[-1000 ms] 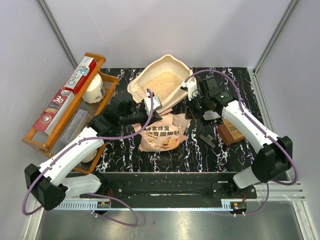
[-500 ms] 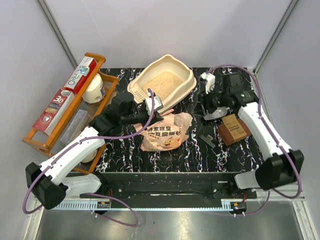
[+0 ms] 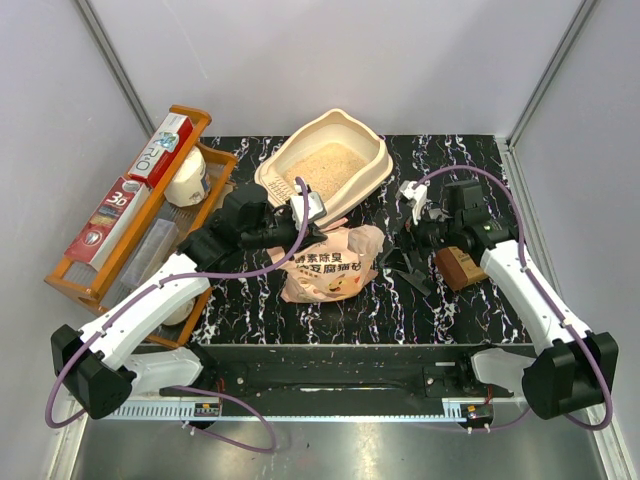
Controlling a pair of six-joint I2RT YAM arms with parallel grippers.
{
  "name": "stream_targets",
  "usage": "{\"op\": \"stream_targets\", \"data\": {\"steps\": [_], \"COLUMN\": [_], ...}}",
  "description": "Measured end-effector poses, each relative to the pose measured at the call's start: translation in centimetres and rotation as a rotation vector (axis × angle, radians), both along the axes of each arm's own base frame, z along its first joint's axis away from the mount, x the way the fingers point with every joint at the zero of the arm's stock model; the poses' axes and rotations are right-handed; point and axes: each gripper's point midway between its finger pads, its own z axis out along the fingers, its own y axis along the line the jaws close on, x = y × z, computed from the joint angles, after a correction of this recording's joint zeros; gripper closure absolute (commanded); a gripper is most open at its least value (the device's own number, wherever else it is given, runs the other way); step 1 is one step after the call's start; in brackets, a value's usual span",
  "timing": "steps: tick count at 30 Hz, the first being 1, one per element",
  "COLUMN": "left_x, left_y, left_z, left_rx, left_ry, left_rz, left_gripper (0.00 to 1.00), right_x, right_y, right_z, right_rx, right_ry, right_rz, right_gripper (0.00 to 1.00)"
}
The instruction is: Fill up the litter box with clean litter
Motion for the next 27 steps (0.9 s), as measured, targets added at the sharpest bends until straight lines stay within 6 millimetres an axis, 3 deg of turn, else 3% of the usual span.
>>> {"op": "stream_targets", "data": {"steps": [11, 27], "left_x": [0.1, 0.2], "left_y": [-0.1, -0.1], "left_z": [-0.1, -0.1], "left_rx": [0.007, 0.011], "left_ry": [-0.002, -0.009], "left_rz": [-0.003, -0.007], "left_gripper": [1.0, 1.0], "right_x": [1.4, 0.3], "right_y": [1.2, 4.4], "right_z": [0.3, -0.8], "right_rx": [0.05, 0.087], "right_ry": [-0.063, -0.054], "right_rz": [0.041, 0.167], "right_gripper": [0.19, 0.21]}}
